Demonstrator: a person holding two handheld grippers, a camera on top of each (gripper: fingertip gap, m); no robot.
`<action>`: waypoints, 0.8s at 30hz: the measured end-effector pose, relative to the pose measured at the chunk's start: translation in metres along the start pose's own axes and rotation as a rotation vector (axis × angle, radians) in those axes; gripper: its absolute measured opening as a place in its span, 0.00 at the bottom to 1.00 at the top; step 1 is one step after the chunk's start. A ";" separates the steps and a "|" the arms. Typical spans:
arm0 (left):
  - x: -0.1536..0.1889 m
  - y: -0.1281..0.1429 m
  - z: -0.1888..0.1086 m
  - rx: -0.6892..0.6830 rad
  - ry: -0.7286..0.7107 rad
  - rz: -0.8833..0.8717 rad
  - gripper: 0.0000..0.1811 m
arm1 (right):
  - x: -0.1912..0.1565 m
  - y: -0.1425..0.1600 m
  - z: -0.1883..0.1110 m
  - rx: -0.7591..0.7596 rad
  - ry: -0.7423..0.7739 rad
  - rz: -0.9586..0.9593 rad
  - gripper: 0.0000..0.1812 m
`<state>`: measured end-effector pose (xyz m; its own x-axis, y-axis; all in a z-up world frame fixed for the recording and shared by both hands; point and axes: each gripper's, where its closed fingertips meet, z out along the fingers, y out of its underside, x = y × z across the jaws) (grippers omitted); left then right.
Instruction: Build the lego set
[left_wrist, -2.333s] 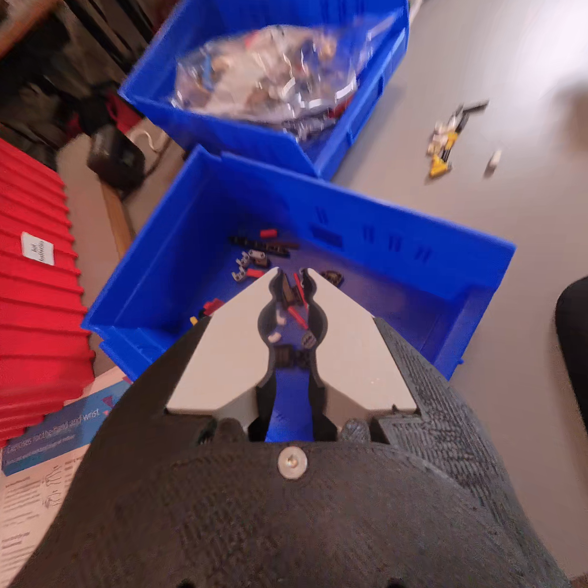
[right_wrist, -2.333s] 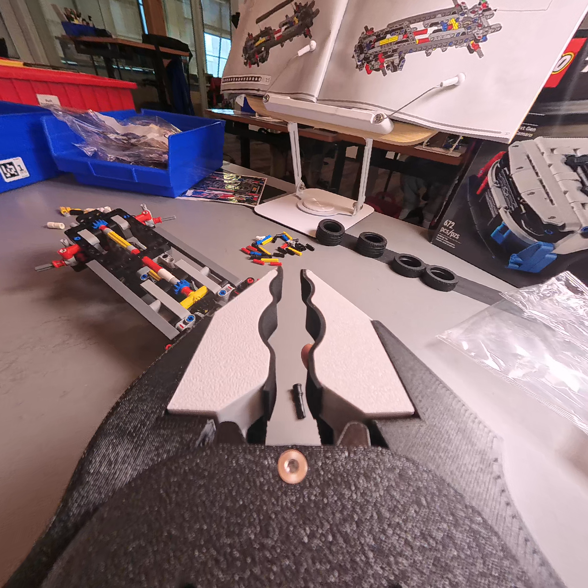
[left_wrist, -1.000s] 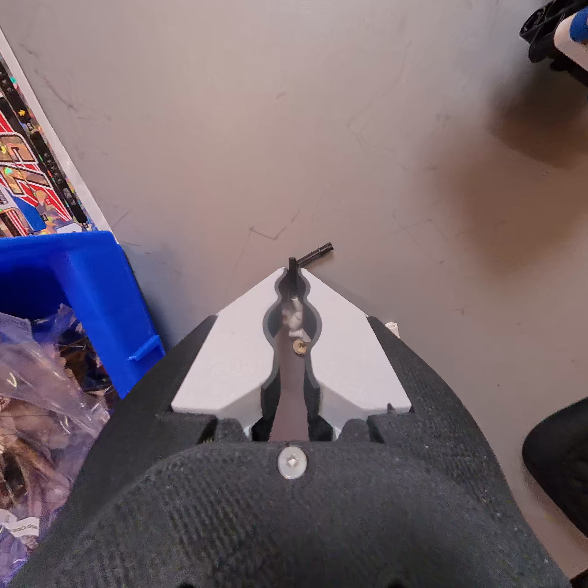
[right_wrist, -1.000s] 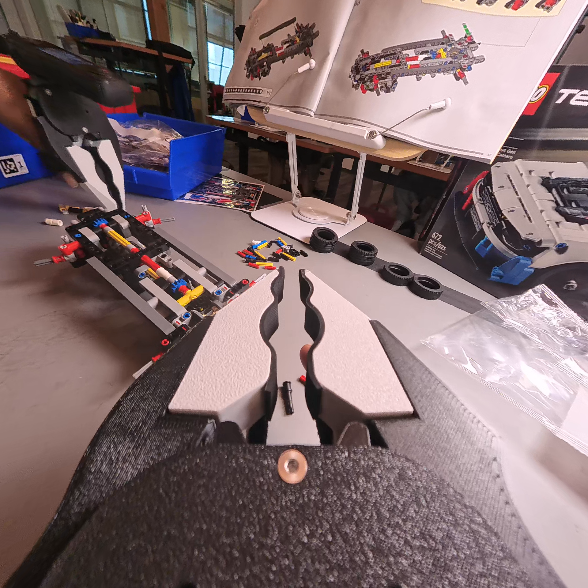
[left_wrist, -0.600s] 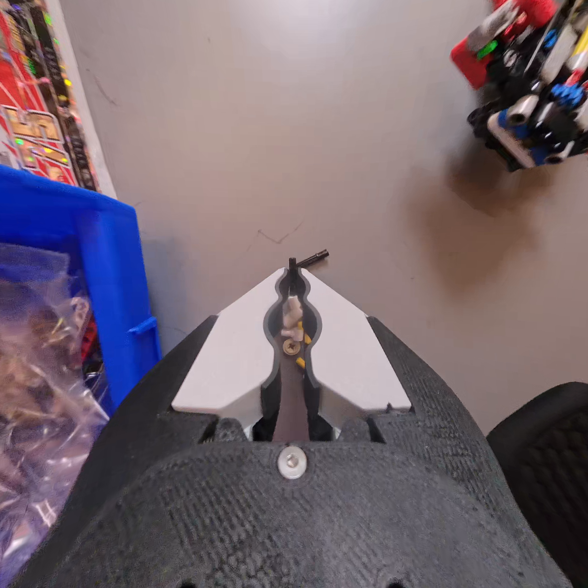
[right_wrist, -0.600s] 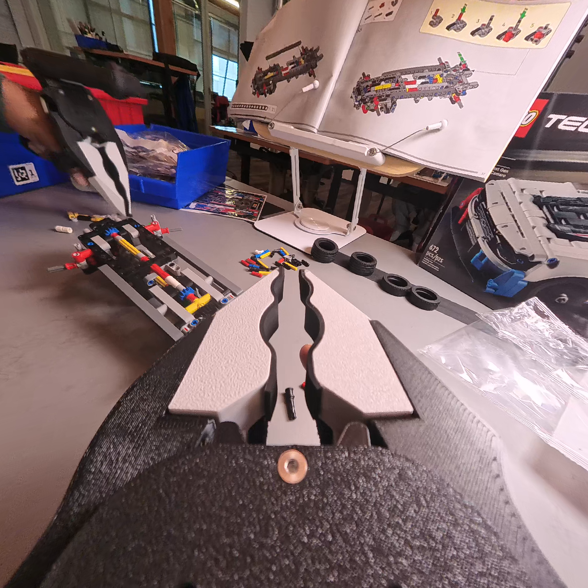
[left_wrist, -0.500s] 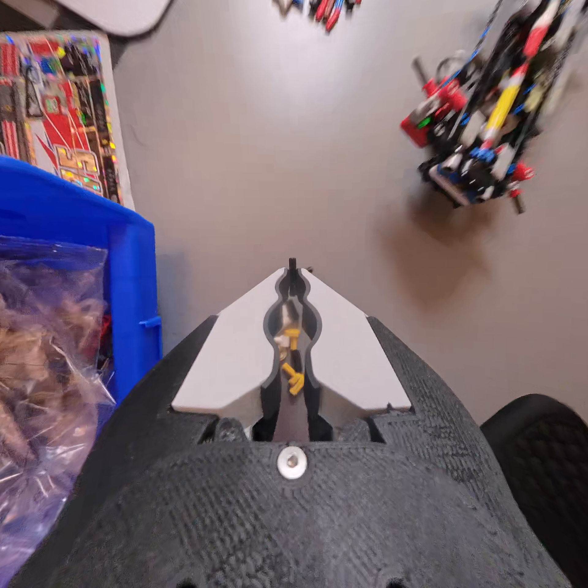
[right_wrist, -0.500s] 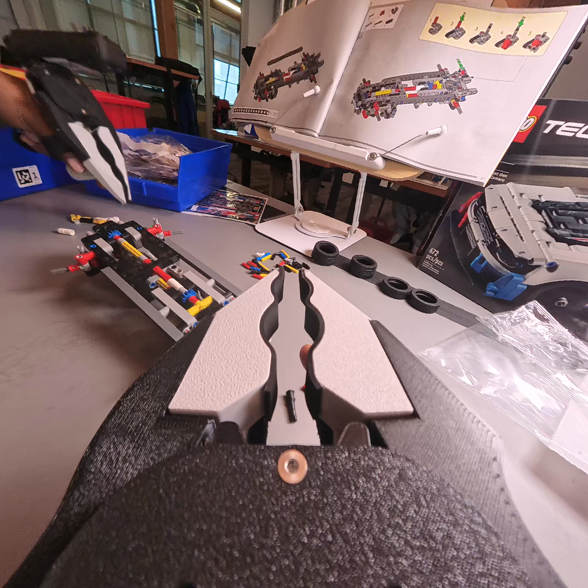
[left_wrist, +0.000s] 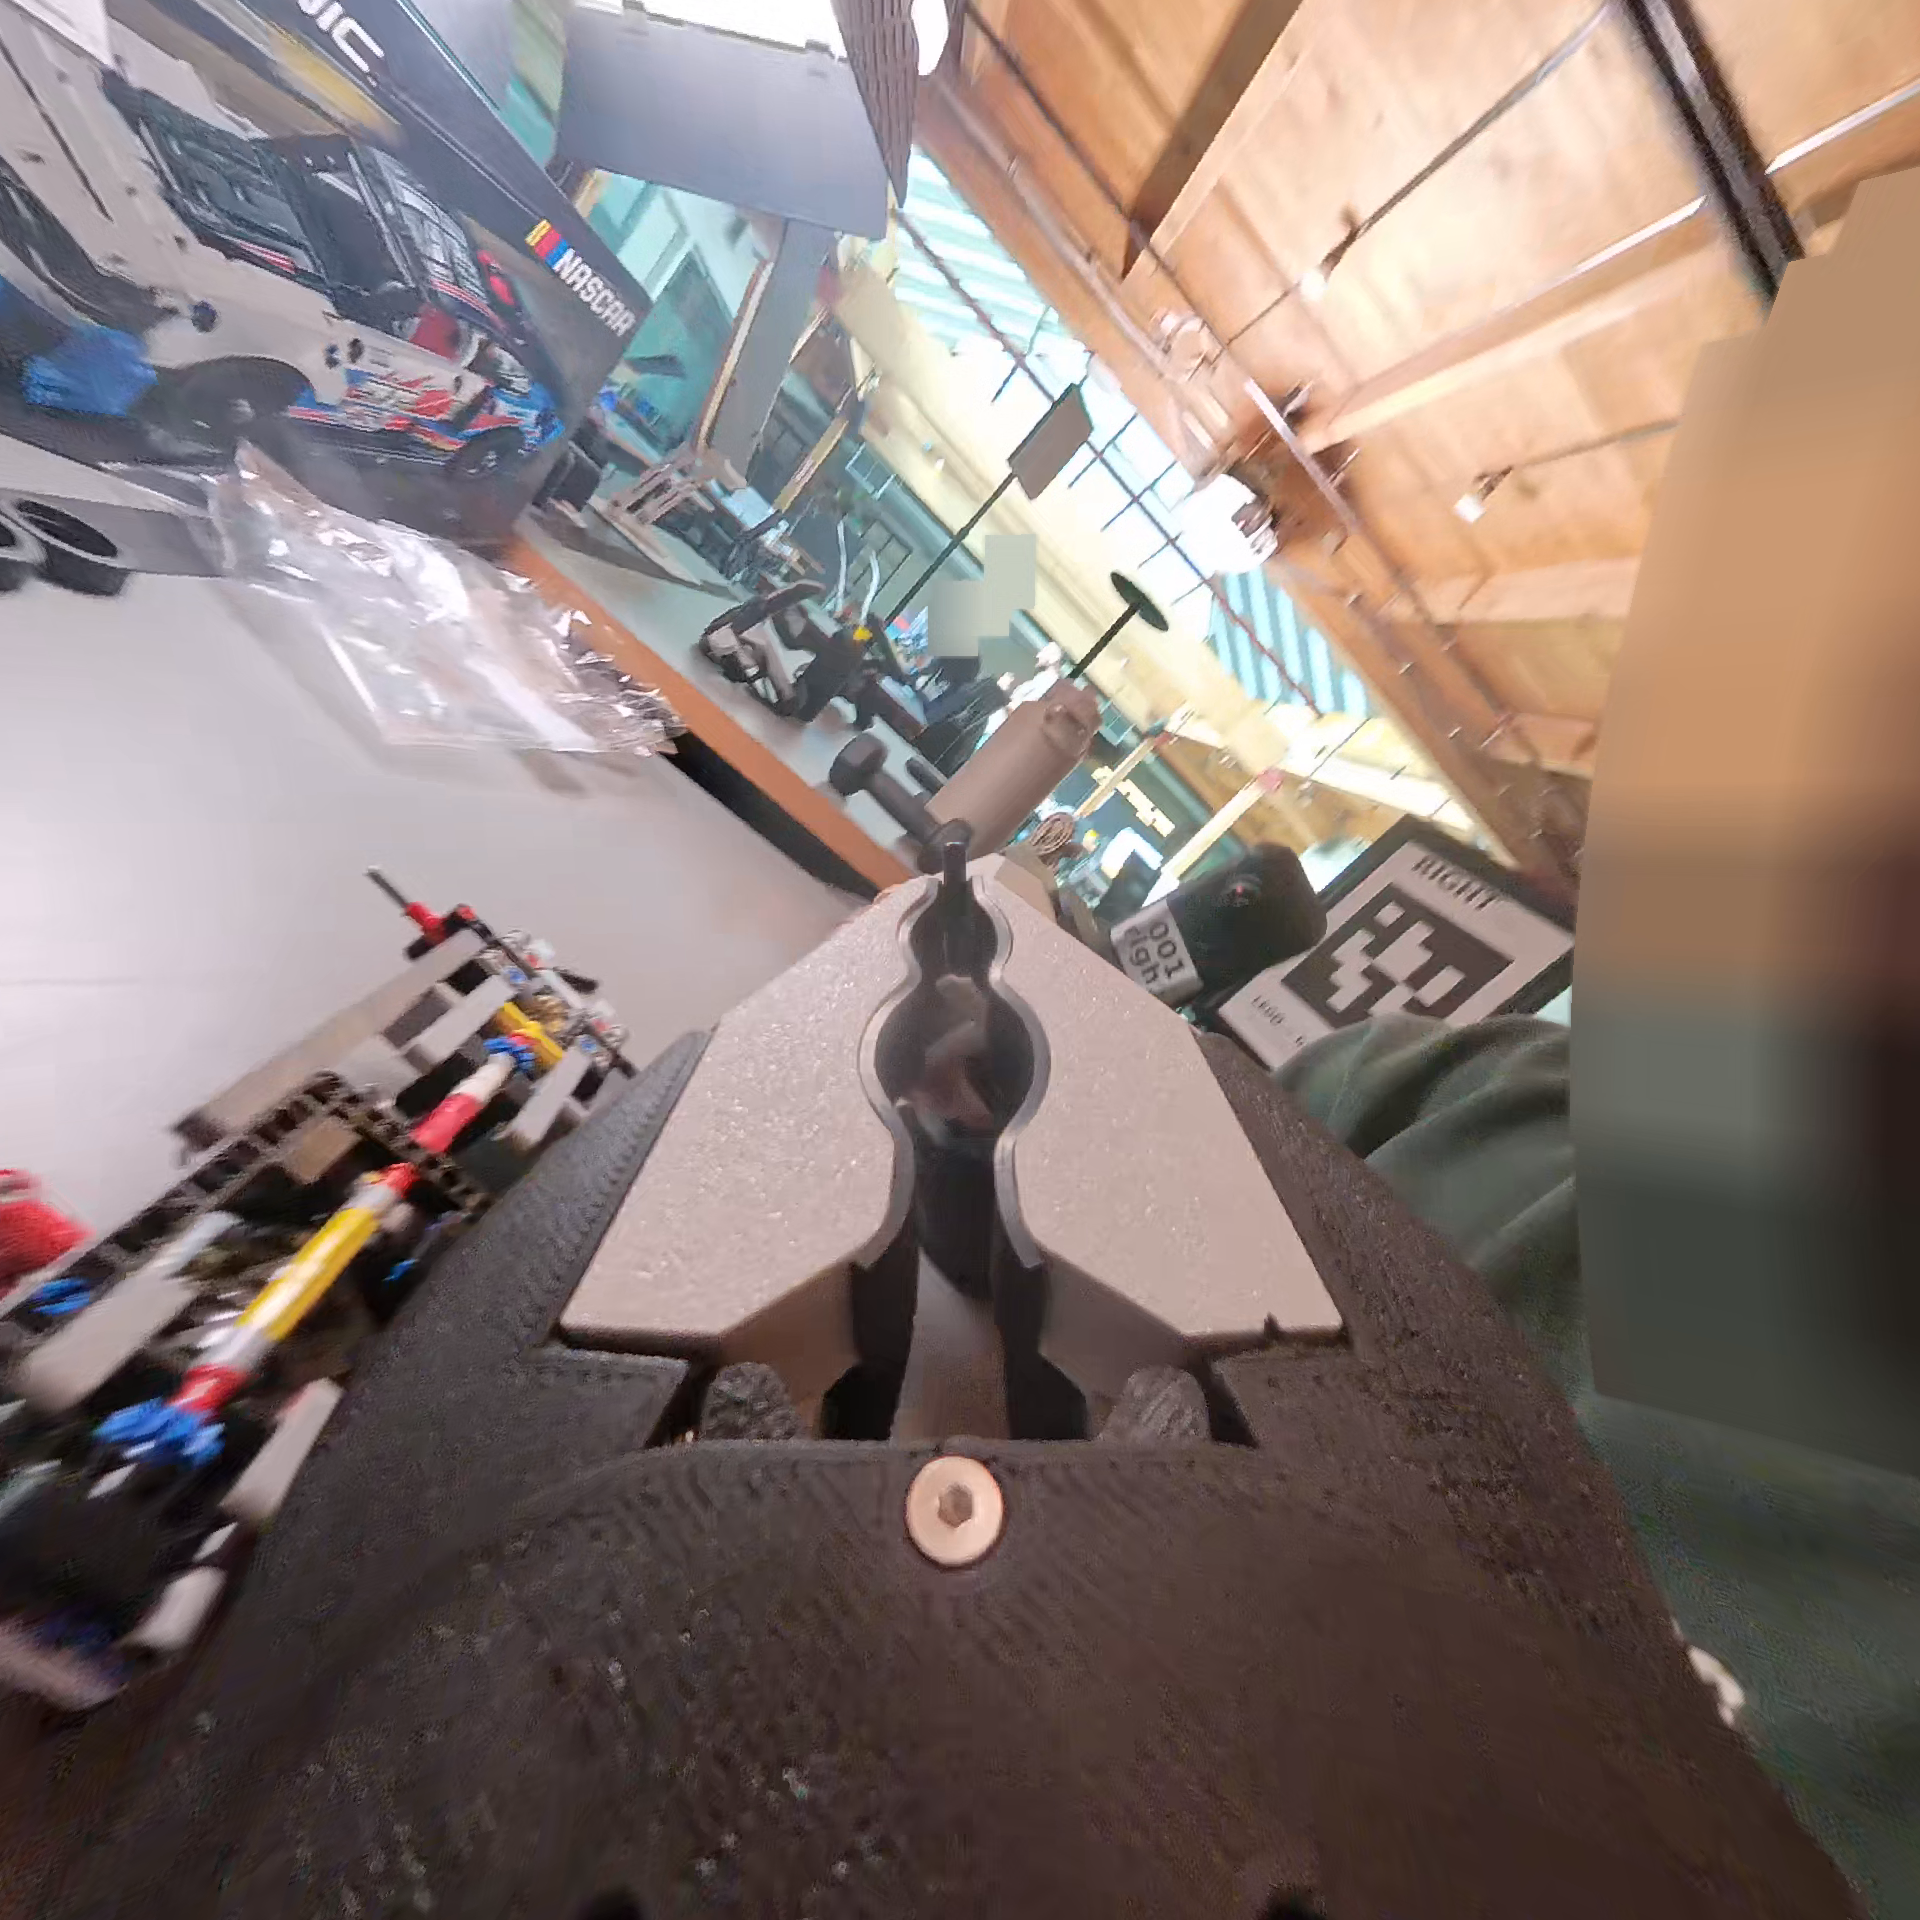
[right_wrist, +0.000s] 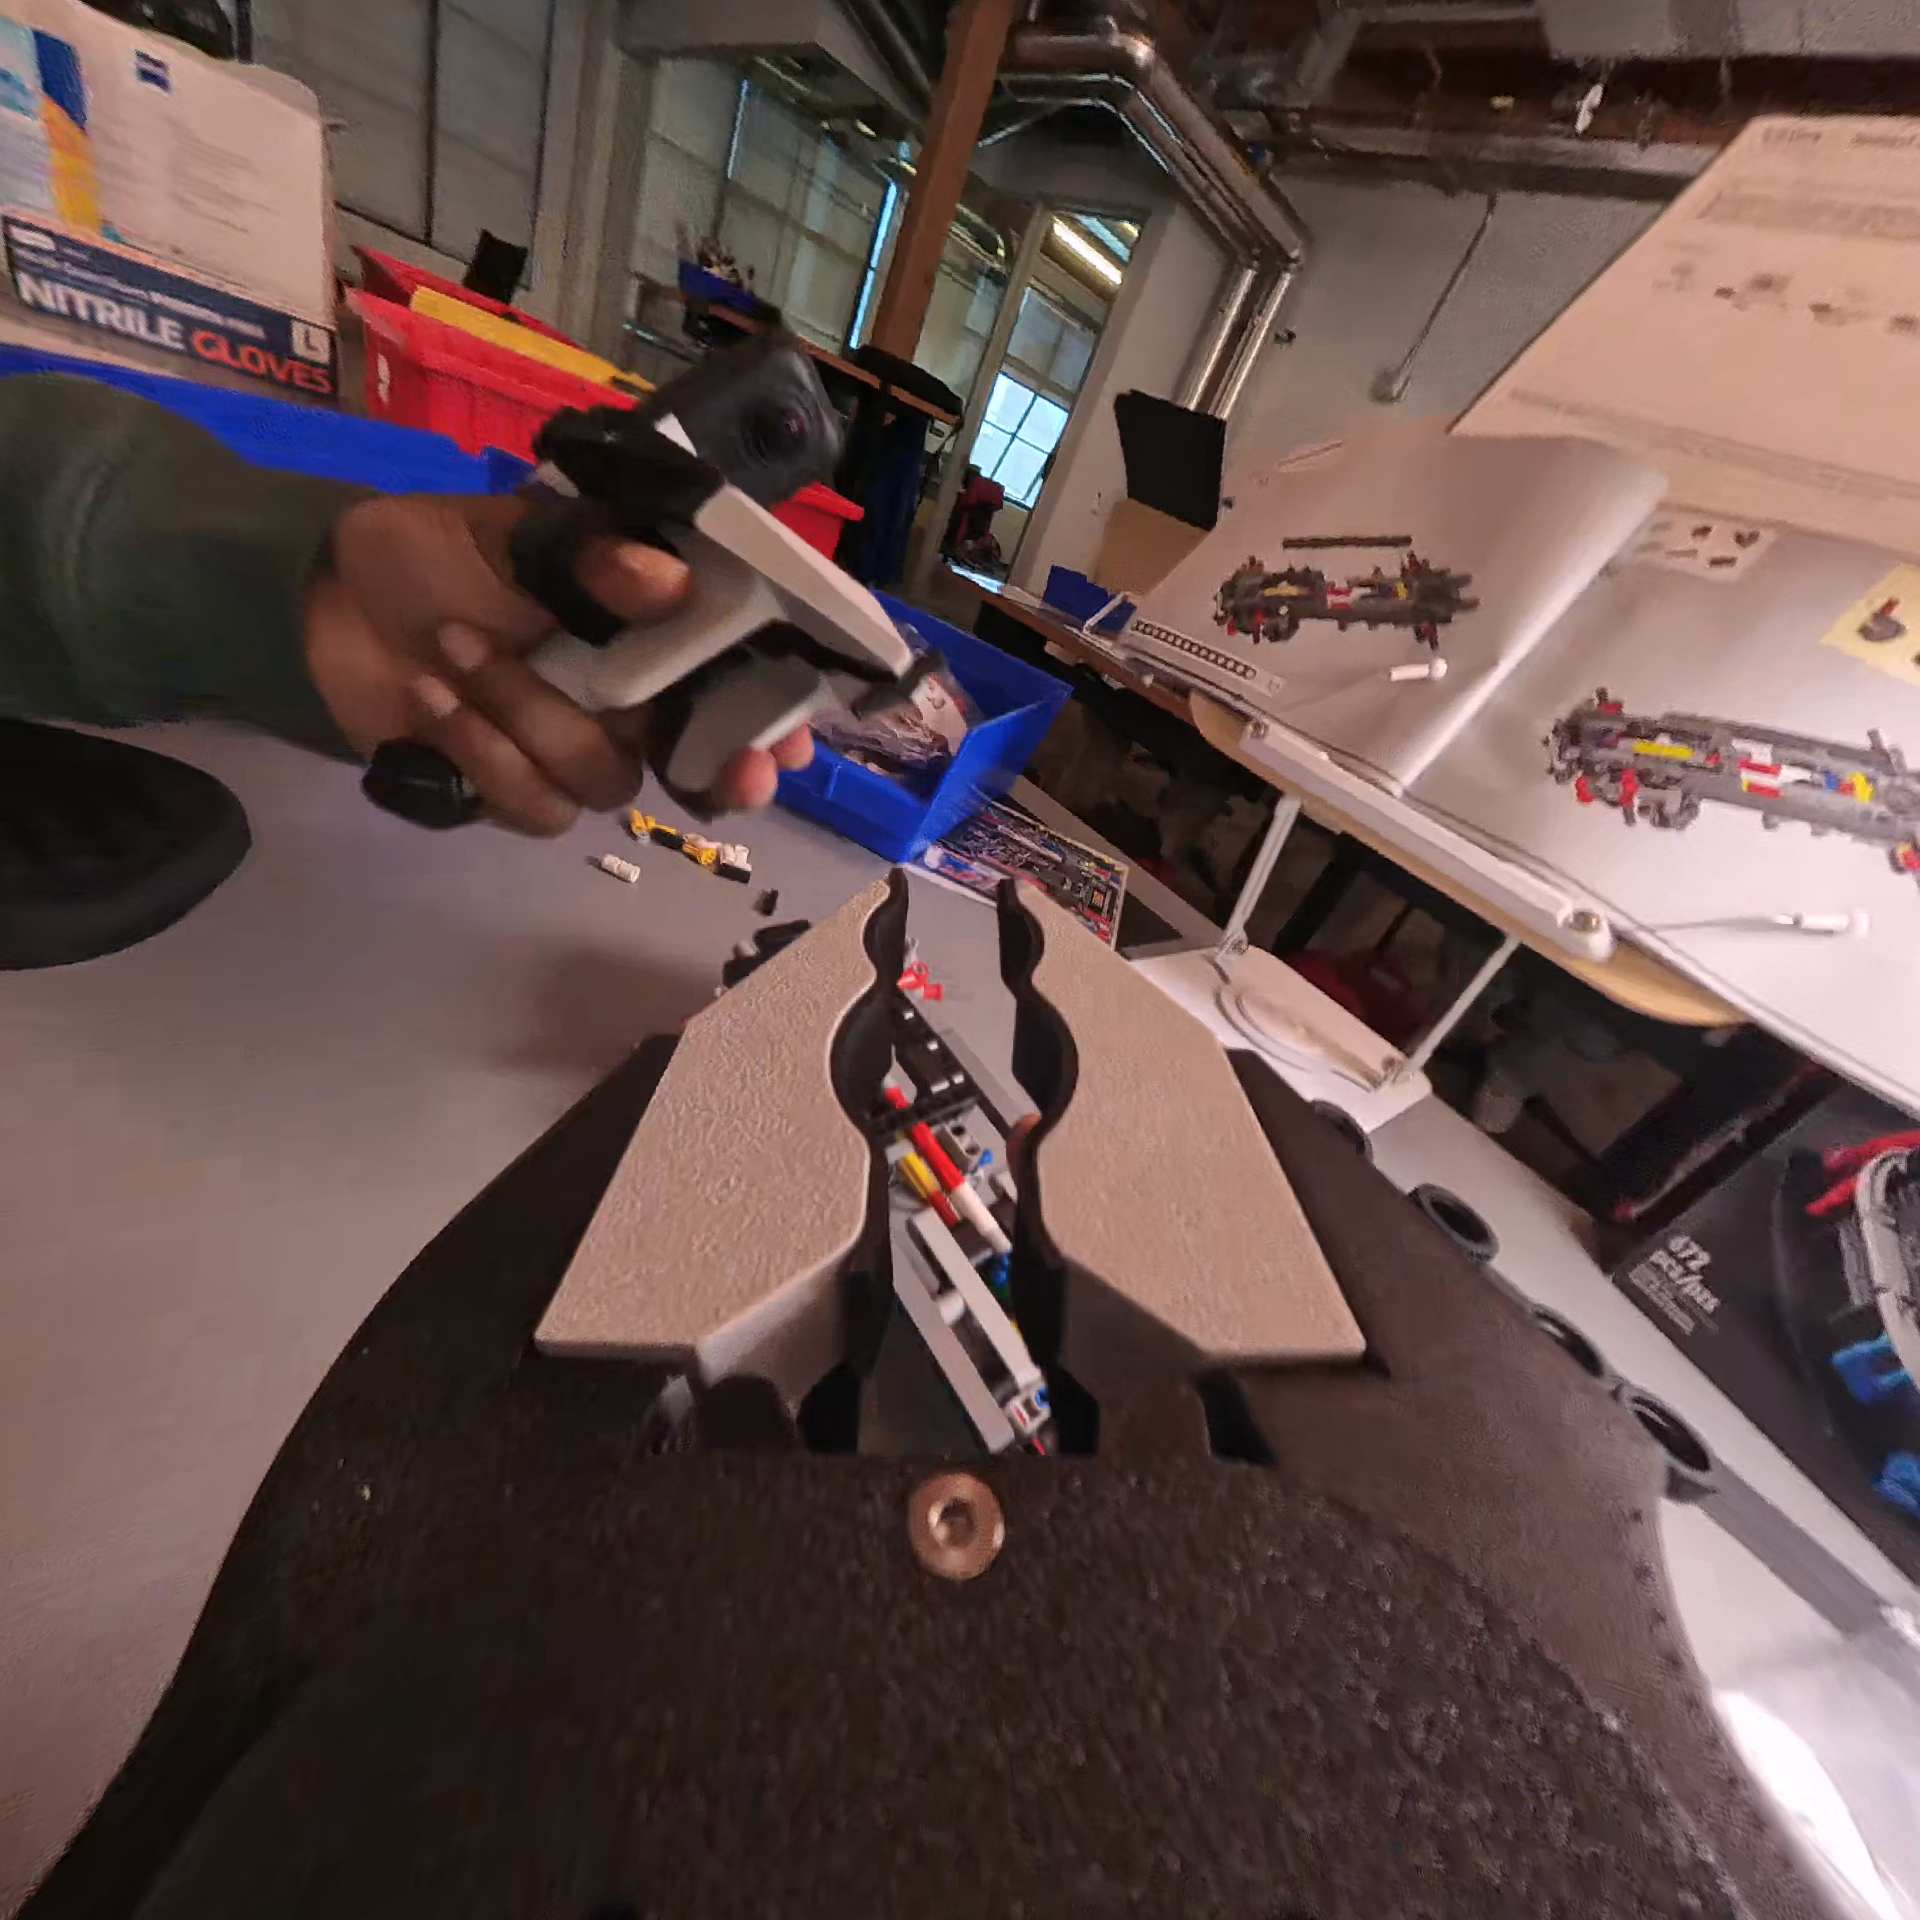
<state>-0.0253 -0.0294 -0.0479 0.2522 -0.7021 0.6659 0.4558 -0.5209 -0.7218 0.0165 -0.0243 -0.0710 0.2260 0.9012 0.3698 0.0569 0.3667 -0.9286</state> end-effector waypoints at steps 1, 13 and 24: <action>0.003 0.004 0.008 0.028 0.022 -0.039 0.01 | -0.004 -0.007 0.003 0.008 0.013 -0.019 0.09; 0.008 0.008 0.036 0.179 0.044 -0.152 0.01 | 0.004 -0.024 0.012 -0.003 0.163 -0.150 0.04; -0.003 0.013 0.022 0.177 -0.034 -0.086 0.12 | 0.008 -0.012 0.005 -0.032 0.042 -0.058 0.00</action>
<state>-0.0014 -0.0228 -0.0551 0.2329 -0.6404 0.7319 0.6192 -0.4827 -0.6194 0.0124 -0.0202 -0.0569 0.2616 0.8681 0.4218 0.1019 0.4097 -0.9065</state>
